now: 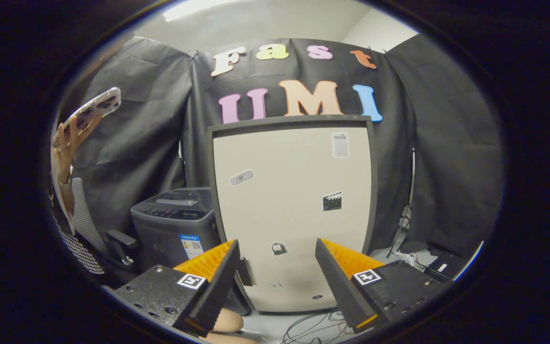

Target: Put the clothes into the washing machine and then close the washing machine lid.

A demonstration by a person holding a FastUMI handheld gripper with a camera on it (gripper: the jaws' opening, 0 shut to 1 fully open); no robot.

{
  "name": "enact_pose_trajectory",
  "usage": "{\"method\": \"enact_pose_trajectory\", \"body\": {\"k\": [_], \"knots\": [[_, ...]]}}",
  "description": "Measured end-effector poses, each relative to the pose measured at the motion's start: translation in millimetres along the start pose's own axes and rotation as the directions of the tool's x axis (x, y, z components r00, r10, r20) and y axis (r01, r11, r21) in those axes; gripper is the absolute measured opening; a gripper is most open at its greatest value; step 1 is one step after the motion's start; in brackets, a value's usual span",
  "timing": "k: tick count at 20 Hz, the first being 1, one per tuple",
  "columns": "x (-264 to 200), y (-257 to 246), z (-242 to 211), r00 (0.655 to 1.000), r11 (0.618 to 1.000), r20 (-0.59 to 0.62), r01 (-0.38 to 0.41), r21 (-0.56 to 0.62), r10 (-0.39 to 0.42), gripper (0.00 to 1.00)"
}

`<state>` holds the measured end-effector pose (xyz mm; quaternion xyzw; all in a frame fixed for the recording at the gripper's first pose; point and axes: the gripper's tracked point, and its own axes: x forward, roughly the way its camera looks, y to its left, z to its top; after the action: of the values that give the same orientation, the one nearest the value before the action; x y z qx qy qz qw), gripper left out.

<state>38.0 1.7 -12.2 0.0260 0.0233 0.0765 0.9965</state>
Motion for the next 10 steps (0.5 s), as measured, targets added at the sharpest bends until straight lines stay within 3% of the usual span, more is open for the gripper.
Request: {"method": "enact_pose_trajectory", "body": {"k": [6, 10], "knots": [[-4.8, 0.6, 9.7, 0.998, 1.0, 0.057, 0.005, 0.008, -0.006, 0.96], [-6.0, 25.7, 8.5, 0.995, 0.995, 0.043, -0.087, -0.039, 0.088, 0.97]]}}
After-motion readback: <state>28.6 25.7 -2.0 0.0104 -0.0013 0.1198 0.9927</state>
